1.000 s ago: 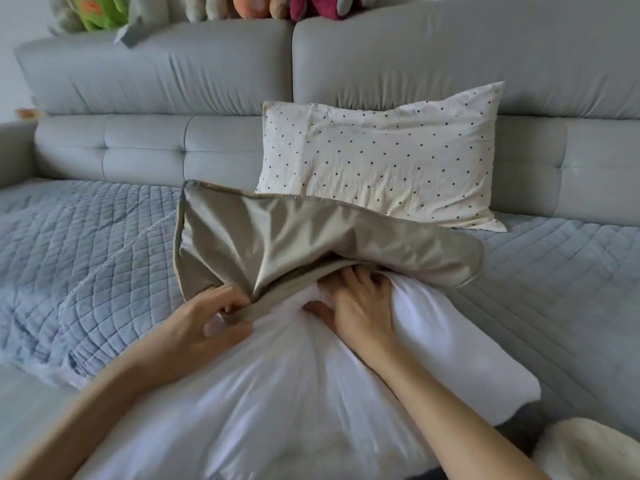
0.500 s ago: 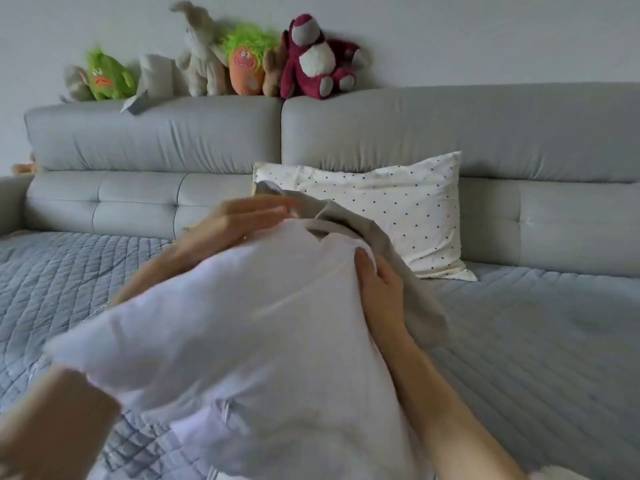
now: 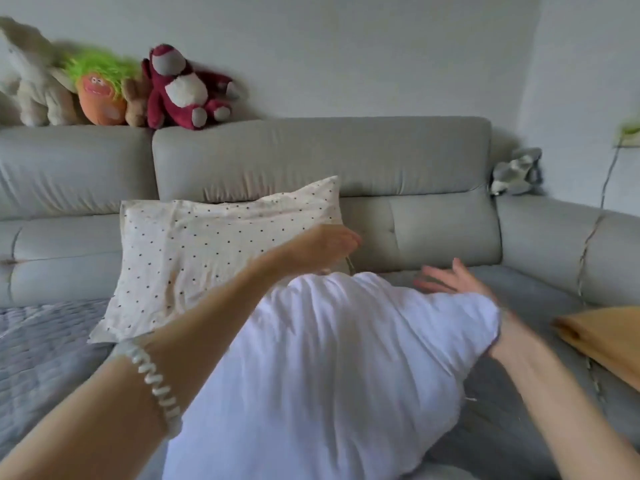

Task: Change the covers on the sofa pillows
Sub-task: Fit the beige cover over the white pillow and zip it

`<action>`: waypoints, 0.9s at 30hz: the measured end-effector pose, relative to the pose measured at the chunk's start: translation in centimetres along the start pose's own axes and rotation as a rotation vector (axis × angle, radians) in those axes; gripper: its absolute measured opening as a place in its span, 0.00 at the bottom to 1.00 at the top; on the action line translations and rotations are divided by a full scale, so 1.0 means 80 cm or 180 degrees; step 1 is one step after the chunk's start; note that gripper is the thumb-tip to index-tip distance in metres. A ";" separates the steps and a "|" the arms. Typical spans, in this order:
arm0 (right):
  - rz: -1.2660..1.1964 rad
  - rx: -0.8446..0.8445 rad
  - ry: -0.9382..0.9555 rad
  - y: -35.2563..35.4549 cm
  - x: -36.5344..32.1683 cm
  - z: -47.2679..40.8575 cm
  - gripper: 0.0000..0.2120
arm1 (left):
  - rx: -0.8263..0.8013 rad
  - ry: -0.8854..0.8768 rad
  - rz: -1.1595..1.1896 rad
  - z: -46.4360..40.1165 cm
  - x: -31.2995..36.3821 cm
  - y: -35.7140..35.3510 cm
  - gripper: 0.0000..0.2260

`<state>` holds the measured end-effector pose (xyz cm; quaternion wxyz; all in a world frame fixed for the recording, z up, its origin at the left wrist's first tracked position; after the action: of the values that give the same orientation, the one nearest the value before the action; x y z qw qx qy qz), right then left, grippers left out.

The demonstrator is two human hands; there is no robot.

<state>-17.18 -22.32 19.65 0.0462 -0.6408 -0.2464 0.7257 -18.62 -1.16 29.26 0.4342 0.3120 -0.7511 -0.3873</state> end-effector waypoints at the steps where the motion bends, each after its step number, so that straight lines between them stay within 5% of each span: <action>1: 0.0417 -0.0172 0.0024 0.005 -0.014 0.010 0.31 | 0.0017 -0.0019 -0.0202 -0.001 -0.008 -0.007 0.13; 6: 0.2672 -0.0452 0.0045 -0.032 0.000 0.017 0.18 | -0.0353 0.0243 -0.1048 0.063 -0.065 -0.044 0.15; 9: 0.3511 -0.0592 0.0807 -0.100 0.033 -0.015 0.24 | -0.0135 0.0843 -0.1105 0.123 -0.126 -0.045 0.30; 13: 0.4541 -0.0691 0.0968 -0.174 0.072 -0.050 0.38 | 0.0426 0.1904 -0.0630 0.210 -0.194 -0.025 0.41; 17: 0.5237 -0.0776 0.0578 -0.201 0.112 -0.080 0.40 | -0.0046 0.2657 0.1030 0.261 -0.193 -0.071 0.41; 20: 0.5108 -0.0735 0.0851 -0.194 0.124 -0.085 0.24 | 0.0219 0.2396 0.1170 0.241 -0.184 -0.079 0.39; 23: 0.3887 -0.0457 0.1843 -0.172 0.083 -0.080 0.05 | 0.0662 0.2150 0.0901 0.203 -0.167 -0.063 0.28; 25: 0.3260 -0.0085 0.2329 -0.154 0.043 -0.079 0.05 | 0.0873 0.1787 0.1032 0.172 -0.149 -0.050 0.31; 27: 0.3390 0.0247 0.2198 -0.137 0.025 -0.090 0.07 | 0.0917 0.1565 0.1337 0.140 -0.138 -0.051 0.31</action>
<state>-13.40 -9.84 21.98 -0.2210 -0.8704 0.1616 0.4092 -23.33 9.18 17.65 0.6237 0.2927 -0.7188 -0.0930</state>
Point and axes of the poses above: each hand's wrist, its own z-axis away from the middle knuckle, its own y-axis out of the back of the hand, x = y × z, the point moved 5 cm from there along -z, towards the middle knuckle, and after that the axes turned 13 degrees about -z, right-handed, at the moved point
